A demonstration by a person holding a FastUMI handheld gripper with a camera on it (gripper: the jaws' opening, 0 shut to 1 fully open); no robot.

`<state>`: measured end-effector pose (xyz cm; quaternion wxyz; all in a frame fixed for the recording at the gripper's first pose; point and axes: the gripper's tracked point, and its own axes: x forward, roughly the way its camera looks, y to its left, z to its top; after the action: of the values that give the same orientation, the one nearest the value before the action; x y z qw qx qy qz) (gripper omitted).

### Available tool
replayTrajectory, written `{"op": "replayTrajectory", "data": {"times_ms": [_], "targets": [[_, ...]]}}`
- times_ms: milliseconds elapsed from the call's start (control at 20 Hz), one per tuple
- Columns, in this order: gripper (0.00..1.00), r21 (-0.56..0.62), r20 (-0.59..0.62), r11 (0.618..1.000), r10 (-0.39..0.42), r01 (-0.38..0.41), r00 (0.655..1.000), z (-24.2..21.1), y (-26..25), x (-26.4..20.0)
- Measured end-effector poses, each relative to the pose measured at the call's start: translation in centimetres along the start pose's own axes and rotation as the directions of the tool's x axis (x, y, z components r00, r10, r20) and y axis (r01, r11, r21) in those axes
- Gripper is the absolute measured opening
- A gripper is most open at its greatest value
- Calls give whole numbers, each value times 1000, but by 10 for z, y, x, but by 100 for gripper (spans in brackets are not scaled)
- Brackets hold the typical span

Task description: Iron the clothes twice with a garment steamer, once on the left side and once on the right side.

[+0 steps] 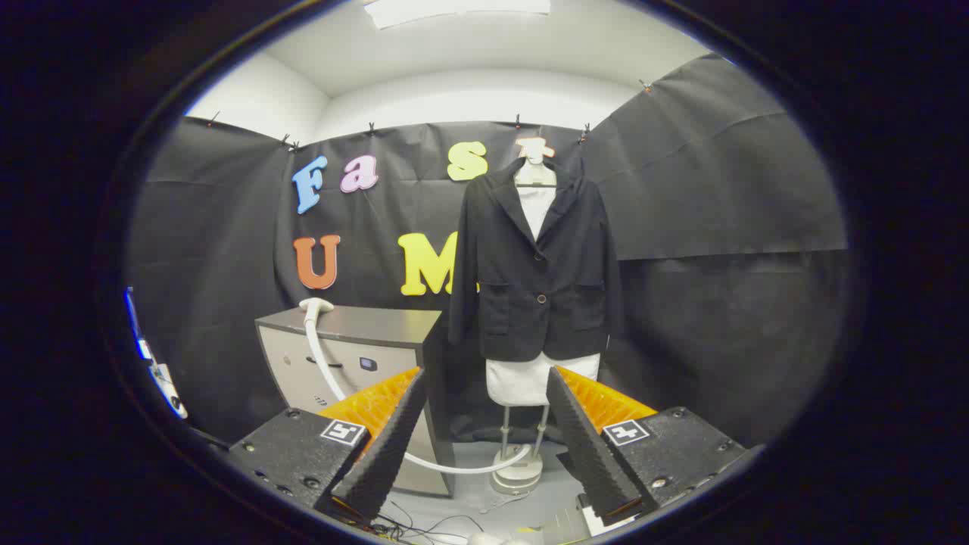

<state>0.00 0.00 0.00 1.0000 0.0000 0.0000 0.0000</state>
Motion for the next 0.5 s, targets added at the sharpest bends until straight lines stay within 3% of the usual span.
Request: {"op": "replayTrajectory", "data": {"times_ms": [500], "targets": [[99, 2, -10, 1000, -31, 31, 999, 0, 13, 10]]}}
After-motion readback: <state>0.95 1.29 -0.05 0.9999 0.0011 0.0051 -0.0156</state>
